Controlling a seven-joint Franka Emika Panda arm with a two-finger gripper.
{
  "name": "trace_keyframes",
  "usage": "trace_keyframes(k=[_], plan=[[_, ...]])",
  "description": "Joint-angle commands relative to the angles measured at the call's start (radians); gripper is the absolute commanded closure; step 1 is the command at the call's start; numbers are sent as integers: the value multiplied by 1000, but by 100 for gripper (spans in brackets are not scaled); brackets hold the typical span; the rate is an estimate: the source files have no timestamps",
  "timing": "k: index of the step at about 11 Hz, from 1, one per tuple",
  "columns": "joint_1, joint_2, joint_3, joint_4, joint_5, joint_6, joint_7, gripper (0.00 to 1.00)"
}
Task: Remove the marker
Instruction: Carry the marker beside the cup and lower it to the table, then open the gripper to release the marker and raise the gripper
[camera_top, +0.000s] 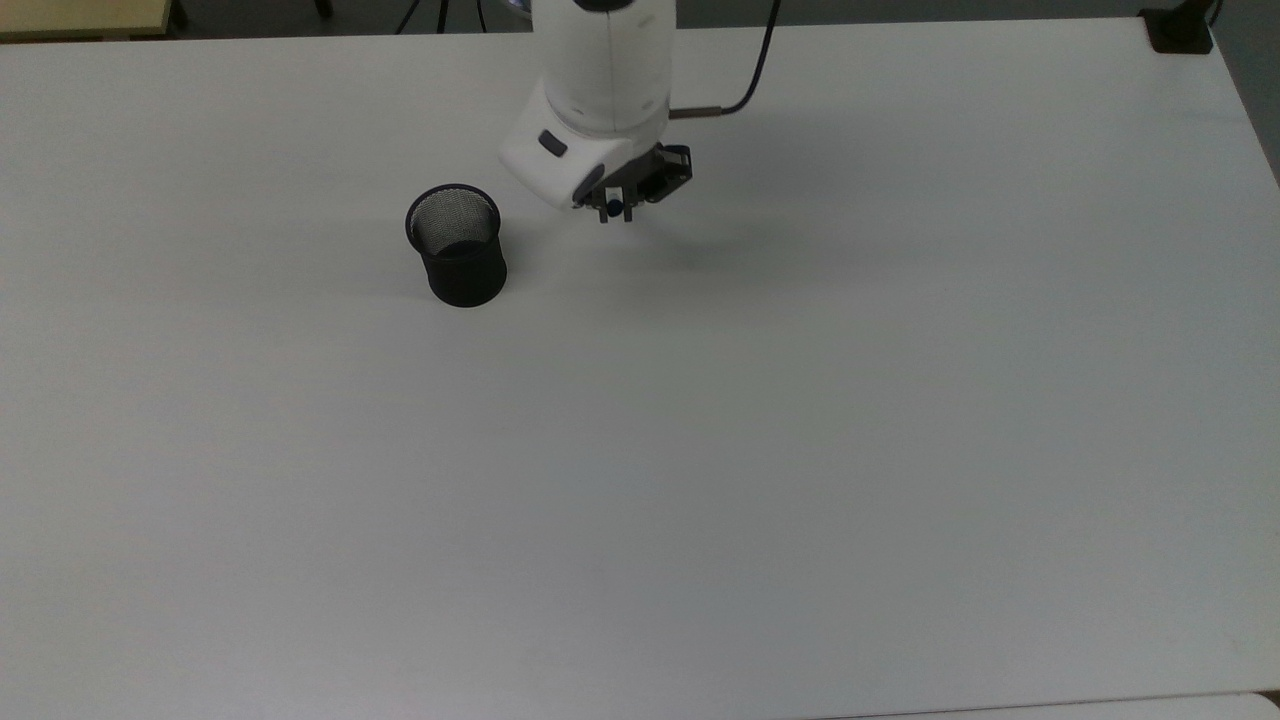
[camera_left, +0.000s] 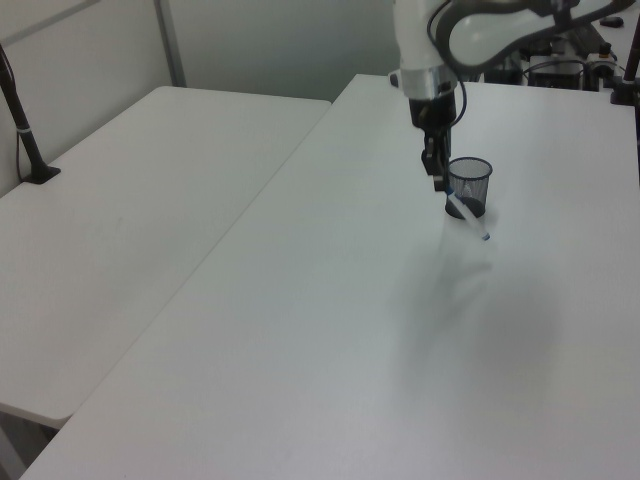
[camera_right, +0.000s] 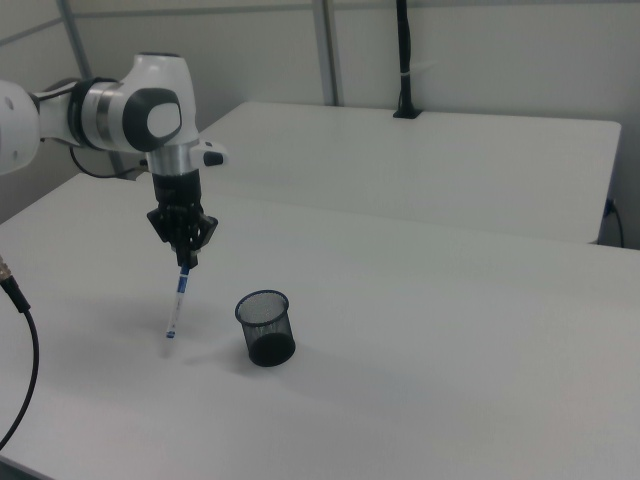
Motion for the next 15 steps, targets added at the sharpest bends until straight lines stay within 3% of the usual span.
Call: trace_keyframes(k=[1,4,5,7,12,15], plan=[[51,5,-11,-51,10,60,43,79],[51,35,-11,-46,8,178,89,77],[53,45,-11,-45,2,190,100,60],[56,40,-11,-41,-3,189,101,0],[42,-131,-13,-41,-85,68,106,0],[-33,-253,-2,-41,-87,-16,82,0]])
